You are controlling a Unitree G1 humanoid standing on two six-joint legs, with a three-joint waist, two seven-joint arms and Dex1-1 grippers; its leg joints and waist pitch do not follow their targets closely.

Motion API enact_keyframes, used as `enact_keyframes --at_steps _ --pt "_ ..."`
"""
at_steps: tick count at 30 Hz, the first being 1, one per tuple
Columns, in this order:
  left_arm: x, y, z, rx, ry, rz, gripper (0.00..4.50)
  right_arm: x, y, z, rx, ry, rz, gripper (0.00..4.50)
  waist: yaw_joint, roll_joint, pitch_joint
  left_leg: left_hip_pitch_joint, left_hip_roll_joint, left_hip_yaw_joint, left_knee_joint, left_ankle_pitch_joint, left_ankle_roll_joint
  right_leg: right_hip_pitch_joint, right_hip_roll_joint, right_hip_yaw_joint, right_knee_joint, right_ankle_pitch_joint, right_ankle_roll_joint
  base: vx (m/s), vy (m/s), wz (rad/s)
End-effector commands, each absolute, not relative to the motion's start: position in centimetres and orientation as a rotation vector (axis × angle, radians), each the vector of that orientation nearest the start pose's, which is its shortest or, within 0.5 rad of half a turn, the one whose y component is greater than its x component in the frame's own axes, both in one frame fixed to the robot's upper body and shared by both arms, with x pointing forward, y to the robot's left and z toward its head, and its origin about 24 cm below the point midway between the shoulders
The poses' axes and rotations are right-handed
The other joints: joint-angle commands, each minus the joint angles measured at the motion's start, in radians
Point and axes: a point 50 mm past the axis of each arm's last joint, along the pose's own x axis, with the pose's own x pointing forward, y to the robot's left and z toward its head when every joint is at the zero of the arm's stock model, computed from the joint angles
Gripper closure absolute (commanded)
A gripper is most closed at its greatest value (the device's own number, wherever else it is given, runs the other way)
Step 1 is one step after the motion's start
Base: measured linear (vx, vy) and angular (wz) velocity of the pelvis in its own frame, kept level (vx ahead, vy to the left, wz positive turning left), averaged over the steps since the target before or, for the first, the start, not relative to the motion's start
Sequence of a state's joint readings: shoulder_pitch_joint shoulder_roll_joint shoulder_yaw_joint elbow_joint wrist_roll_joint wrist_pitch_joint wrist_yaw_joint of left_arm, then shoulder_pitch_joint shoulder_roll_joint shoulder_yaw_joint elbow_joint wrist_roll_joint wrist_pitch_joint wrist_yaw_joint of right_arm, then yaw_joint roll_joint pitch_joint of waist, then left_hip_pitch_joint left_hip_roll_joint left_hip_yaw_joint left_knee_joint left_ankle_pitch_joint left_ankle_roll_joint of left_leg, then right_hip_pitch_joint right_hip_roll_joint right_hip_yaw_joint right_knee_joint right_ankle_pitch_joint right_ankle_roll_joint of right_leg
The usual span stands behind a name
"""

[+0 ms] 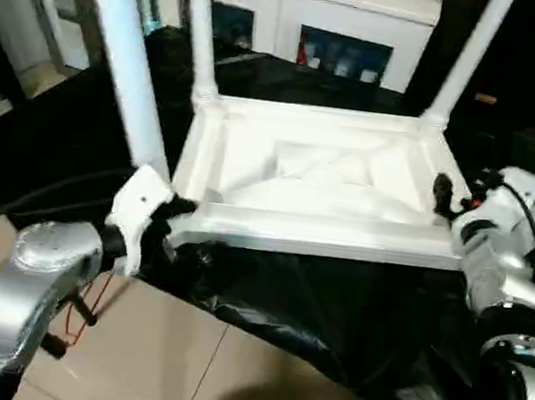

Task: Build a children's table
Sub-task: Rotate table base

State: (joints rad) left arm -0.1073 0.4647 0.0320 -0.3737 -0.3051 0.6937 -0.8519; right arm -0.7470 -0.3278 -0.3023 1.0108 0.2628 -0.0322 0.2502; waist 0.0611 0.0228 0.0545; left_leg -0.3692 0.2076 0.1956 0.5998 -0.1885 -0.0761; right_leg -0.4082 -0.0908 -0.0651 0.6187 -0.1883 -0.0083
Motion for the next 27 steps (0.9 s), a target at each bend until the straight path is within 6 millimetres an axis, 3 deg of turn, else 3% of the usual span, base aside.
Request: enact_keyframes --at_steps 1,2,3,5,7,8,9,11,12,13,16,18,19,22,26,27 --pt "23.0 17.6 10.2 0.065 0.324 -0.941 0.06 36.9 -22.7 7.3 0.153 0.118 0.083 0.40 0.001 0.017 -0.070 0.002 0.006 -0.009 -0.061 -0.184 0.042 0.056 -0.032 0.028 -0.059 -0.103 -0.244 0.000 0.000 0.00" --pt "22.9 17.6 10.2 0.065 0.325 -0.941 0.06 36.9 -22.7 7.3 0.152 0.118 0.085 0.40 -0.005 0.012 -0.070 0.000 0.007 -0.008 -0.061 -0.181 0.048 0.057 -0.031 0.028 -0.061 -0.100 -0.243 0.000 0.000 0.00" --pt "22.1 18.4 9.6 0.076 0.375 -0.924 0.06 36.6 -22.0 7.0 0.133 0.113 0.146 0.40 -0.008 0.017 -0.070 0.003 0.007 -0.009 -0.061 -0.190 0.055 0.055 -0.029 0.027 -0.065 -0.112 -0.243 0.000 0.000 0.00" --pt "20.6 19.8 9.1 0.058 0.426 -0.902 0.06 35.7 -20.7 6.8 0.118 0.095 0.268 0.40 -0.013 0.015 -0.067 -0.001 0.009 -0.010 -0.062 -0.199 0.066 0.057 -0.030 0.028 -0.066 -0.142 -0.235 0.000 0.000 0.00" --pt "20.1 20.3 9.1 0.050 0.422 -0.884 0.06 35.2 -20.4 6.7 0.112 0.086 0.312 0.40 -0.010 0.022 -0.062 0.008 0.010 -0.010 -0.067 -0.222 0.065 0.048 -0.027 0.028 -0.077 -0.222 -0.226 0.000 0.000 0.00" --pt "19.6 20.9 9.1 0.038 0.417 -0.863 0.06 34.5 -20.0 6.7 0.109 0.074 0.356 0.40 -0.006 0.020 -0.062 0.011 0.012 -0.008 -0.067 -0.236 0.063 0.045 -0.027 0.029 -0.081 -0.239 -0.222 0.000 0.000 0.00" --pt "19.2 21.5 9.1 0.032 0.406 -0.834 0.06 33.7 -19.8 6.7 0.115 0.068 0.398 0.40 -0.003 0.023 -0.059 0.010 0.015 -0.011 -0.072 -0.252 0.056 0.045 -0.027 0.030 -0.081 -0.262 -0.207 0.000 0.000 0.00" --pt "18.6 22.7 9.0 0.012 0.381 -0.764 0.06 32.0 -19.5 6.6 0.140 0.067 0.479 0.40 0.001 0.015 -0.054 0.010 0.015 -0.012 -0.077 -0.277 0.054 0.045 -0.025 0.032 -0.089 -0.296 -0.175 0.000 0.000 0.00" --pt "18.4 23.6 8.8 0.006 0.358 -0.708 0.00 30.6 -19.4 6.5 0.161 0.079 0.534 0.13 0.004 0.019 -0.051 0.013 0.016 -0.014 -0.081 -0.295 0.051 0.042 -0.024 0.033 -0.093 -0.327 -0.150 0.000 0.000 0.00" --pt "18.4 23.6 8.8 0.006 0.358 -0.708 0.00 30.6 -19.4 6.5 0.161 0.079 0.534 0.06 0.006 0.019 -0.050 0.016 0.017 -0.016 -0.085 -0.318 0.043 0.039 -0.025 0.034 -0.097 -0.363 -0.138 0.000 0.000 0.00" --pt "19.2 25.6 8.7 0.027 0.283 -0.534 0.00 28.0 -19.8 6.4 0.169 0.117 0.623 0.03 0.014 0.009 -0.048 0.018 0.014 -0.017 -0.087 -0.329 0.037 0.036 -0.025 0.039 -0.105 -0.399 -0.105 0.000 0.000 0.00" --pt "20.1 26.5 8.8 0.043 0.227 -0.440 0.00 25.9 -20.3 6.6 0.154 0.159 0.694 0.03 0.014 0.005 -0.047 0.010 0.012 -0.019 -0.090 -0.320 0.033 0.042 -0.026 0.038 -0.108 -0.417 -0.081 0.000 0.000 0.00" --pt "20.6 26.7 9.0 0.036 0.190 -0.410 0.00 24.7 -20.9 6.8 0.147 0.194 0.712 0.03 0.024 0.005 -0.047 0.023 0.015 -0.017 -0.086 -0.337 0.033 0.031 -0.027 0.042 -0.115 -0.438 -0.062 0.000 0.000 0.00" --pt "21.7 26.2 9.5 0.008 0.121 -0.398 0.00 23.3 -22.2 6.6 0.122 0.270 0.691 0.03 0.026 0.001 -0.049 0.013 0.014 -0.022 -0.091 -0.332 0.025 0.037 -0.032 0.039 -0.116 -0.464 -0.044 0.000 0.000 0.00" --pt "23.5 25.4 9.6 -0.004 0.084 -0.398 0.00 23.0 -24.2 5.4 0.062 0.375 0.564 0.03 0.024 -0.006 -0.052 0.015 0.010 -0.022 -0.088 -0.333 0.012 0.032 -0.033 0.036 -0.119 -0.479 -0.037 0.000 0.000 0.00" --pt "24.2 25.1 9.5 -0.011 0.078 -0.400 0.00 23.2 -24.8 5.1 0.034 0.392 0.517 0.03 0.023 -0.003 -0.053 0.013 0.010 -0.024 -0.087 -0.329 0.010 0.033 -0.034 0.036 -0.119 -0.482 -0.033 0.000 0.000 0.00"
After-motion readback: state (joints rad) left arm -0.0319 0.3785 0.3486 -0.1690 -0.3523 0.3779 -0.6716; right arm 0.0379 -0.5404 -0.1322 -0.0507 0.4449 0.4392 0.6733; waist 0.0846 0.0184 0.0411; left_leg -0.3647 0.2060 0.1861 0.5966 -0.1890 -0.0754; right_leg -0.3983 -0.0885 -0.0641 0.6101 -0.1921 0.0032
